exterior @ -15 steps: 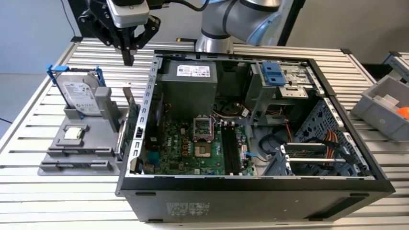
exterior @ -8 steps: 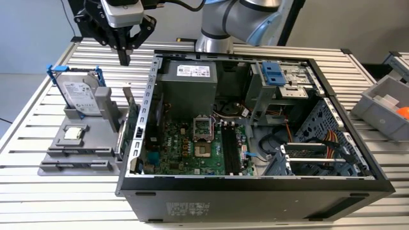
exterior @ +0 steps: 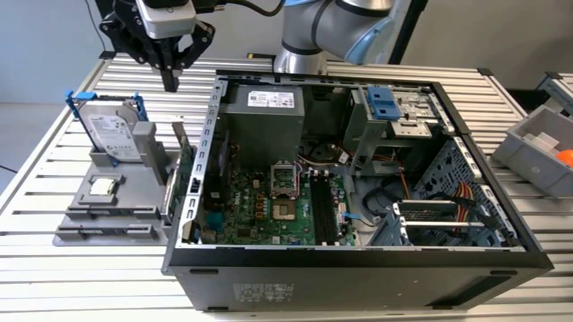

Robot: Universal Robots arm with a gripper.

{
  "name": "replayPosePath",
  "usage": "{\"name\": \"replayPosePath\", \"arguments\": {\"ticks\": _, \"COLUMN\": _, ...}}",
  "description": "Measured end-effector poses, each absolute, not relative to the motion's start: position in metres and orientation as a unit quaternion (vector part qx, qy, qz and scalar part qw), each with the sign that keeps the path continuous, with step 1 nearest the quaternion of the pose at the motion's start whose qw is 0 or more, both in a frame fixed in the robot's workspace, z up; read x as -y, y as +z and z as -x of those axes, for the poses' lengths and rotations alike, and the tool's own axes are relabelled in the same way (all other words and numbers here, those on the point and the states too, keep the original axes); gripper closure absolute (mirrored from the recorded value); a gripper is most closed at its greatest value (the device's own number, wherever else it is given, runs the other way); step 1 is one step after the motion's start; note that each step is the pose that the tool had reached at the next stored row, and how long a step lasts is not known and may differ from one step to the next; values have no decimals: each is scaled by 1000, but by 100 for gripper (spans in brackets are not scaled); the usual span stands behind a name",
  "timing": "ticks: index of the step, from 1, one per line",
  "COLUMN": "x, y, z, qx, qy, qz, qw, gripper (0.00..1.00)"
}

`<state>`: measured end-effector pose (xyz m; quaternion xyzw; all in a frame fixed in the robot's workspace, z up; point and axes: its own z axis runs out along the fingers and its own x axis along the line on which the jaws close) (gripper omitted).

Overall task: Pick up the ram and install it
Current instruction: 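Reach for the ram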

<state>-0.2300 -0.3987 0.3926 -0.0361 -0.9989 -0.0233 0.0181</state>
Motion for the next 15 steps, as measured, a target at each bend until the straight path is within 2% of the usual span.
{"name": "replayPosePath", "arguments": {"ticks": 15, "x": 399, "y": 393, "z": 239, "qx": 999, "qy": -23, "qz": 36, "qw": 21, "gripper": 100}}
